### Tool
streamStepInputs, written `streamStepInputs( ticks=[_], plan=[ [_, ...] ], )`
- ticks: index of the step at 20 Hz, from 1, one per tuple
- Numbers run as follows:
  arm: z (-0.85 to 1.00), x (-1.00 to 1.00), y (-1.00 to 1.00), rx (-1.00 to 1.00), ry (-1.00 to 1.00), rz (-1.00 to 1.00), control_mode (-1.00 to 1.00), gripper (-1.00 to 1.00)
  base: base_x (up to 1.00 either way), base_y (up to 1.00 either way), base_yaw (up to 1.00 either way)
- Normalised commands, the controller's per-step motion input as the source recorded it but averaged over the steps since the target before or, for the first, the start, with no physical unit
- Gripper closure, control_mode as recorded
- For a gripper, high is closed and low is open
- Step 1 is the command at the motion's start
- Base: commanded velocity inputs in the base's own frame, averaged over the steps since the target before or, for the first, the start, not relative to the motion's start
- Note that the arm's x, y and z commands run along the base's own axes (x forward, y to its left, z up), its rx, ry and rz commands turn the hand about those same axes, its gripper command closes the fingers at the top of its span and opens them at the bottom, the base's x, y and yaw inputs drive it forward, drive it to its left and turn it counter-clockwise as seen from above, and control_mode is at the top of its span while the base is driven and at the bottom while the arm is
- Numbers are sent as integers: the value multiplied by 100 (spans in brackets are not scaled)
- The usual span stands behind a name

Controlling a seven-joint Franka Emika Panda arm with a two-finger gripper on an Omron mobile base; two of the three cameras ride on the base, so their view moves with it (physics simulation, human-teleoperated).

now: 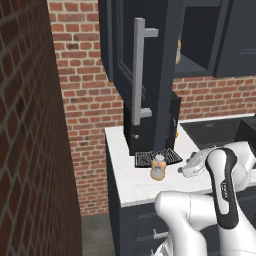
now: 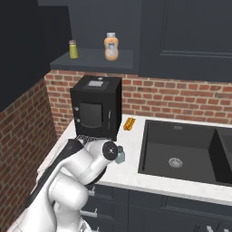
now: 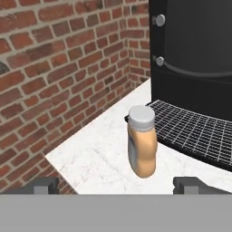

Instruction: Put the shaker and condiment bottle from the counter next to their counterparts in the cabinet.

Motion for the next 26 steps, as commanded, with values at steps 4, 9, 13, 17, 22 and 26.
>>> streamStepInputs(
  ticks=[4,9,13,17,22,26],
  plan=[
    [-27,0,0,0,0,0,-100,-100,0,0,0],
    [-4,9,0,0,0,0,-100,-100,0,0,0],
    [0,21,2,0,0,-2,-100,-100,0,0,0],
    [-1,16,15,0,0,-1,-100,-100,0,0,0],
    [-31,1,11,0,-3,0,-100,-100,0,0,0],
    [-43,0,7,0,-8,0,-100,-100,0,0,0]
  ],
)
